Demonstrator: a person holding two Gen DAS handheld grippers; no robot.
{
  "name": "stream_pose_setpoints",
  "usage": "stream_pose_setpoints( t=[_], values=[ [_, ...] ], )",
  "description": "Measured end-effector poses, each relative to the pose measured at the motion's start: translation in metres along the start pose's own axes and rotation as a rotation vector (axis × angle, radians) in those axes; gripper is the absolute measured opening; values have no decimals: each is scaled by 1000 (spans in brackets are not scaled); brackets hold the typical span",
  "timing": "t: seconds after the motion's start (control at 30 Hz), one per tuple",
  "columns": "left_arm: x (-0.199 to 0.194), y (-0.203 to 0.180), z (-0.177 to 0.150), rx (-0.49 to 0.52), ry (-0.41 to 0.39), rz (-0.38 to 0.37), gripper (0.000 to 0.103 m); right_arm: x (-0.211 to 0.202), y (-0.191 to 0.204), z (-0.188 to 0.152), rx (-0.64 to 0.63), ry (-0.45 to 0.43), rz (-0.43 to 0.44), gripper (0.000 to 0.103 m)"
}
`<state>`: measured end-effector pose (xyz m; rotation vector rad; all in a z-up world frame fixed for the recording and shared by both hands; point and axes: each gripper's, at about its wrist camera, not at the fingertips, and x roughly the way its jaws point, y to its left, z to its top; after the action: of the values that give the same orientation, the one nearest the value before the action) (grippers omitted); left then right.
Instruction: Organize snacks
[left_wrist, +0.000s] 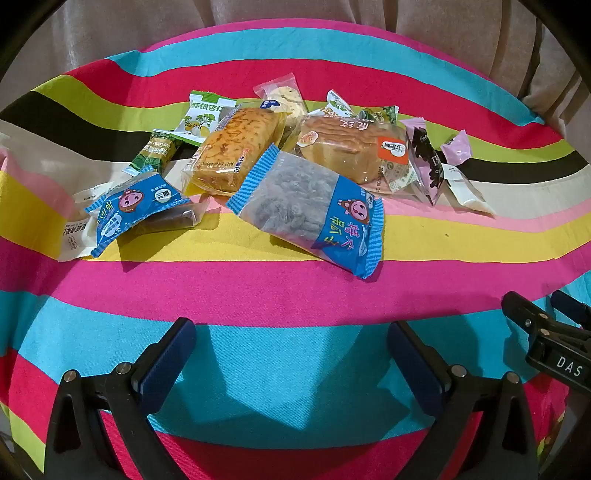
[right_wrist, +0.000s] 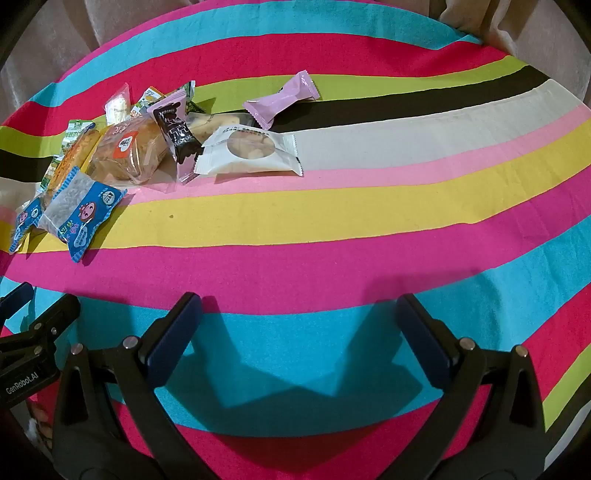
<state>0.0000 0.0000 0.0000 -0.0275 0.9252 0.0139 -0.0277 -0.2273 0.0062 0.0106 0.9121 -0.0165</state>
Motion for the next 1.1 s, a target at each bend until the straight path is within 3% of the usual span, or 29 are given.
stream_pose_setpoints(
  t=[0.9,1.1],
  values=[
    [0,0,0,-1,0,-1,103,0,0,0,0,0,1,103],
    [-4,2,-2,46,13,-36,103,2,-2,4,-27,27,26,103]
  ],
)
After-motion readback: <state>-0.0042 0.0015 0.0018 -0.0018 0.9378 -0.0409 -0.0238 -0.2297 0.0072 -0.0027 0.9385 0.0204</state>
